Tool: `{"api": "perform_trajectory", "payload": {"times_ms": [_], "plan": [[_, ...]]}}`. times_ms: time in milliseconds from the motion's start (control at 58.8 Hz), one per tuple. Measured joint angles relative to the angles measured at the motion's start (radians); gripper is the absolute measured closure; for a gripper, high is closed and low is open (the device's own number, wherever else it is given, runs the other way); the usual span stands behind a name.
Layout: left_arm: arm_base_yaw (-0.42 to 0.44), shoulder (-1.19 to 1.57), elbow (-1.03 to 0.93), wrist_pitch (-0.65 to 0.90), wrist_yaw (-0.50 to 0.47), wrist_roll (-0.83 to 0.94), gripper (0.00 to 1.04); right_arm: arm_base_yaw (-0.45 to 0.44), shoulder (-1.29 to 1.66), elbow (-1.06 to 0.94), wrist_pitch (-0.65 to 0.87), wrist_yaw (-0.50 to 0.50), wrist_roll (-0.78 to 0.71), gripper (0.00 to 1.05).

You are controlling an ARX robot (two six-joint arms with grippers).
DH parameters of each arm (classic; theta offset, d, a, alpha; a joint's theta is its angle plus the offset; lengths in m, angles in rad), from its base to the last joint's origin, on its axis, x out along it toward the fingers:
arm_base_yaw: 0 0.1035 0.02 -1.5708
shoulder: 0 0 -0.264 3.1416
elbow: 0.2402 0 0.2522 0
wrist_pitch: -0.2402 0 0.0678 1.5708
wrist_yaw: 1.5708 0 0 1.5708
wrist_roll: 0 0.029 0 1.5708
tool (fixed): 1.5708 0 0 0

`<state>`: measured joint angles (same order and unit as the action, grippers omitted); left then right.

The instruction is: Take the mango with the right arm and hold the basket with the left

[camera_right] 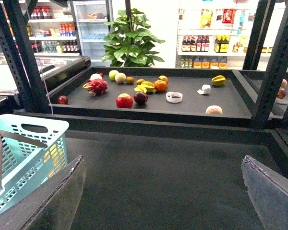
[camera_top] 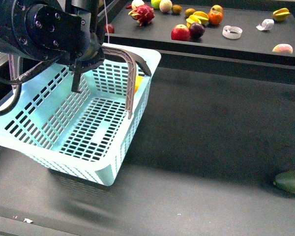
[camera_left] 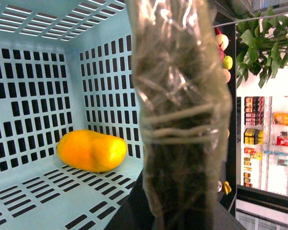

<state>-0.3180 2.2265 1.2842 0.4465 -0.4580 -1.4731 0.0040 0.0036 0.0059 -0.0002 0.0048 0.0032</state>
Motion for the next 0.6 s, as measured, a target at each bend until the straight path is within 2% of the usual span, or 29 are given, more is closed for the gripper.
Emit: {"api": "perform_trajectory", "payload": {"times_ms": [187, 306, 460, 596], "plan": [[0.002, 0.035, 0.028, -0.001, -0.03, -0.046, 1.0, 0.0, 0.0, 0.0, 0.0, 0.0, 0.0, 0.08], [0.004, 0.04, 0.048, -0.053, -0.031, -0.063, 0.98, 0.0, 0.0, 0.0, 0.0, 0.0, 0.0, 0.08], [0.012, 0.04, 0.061, -0.15, -0.04, -0.065, 0.67, 0.0, 0.0, 0.0, 0.0, 0.0, 0.0, 0.08], [0.026, 0.001, 0.015, -0.156, -0.071, -0.044, 0.43, 0.0, 0.0, 0.0, 0.0, 0.0, 0.0, 0.08]]}}
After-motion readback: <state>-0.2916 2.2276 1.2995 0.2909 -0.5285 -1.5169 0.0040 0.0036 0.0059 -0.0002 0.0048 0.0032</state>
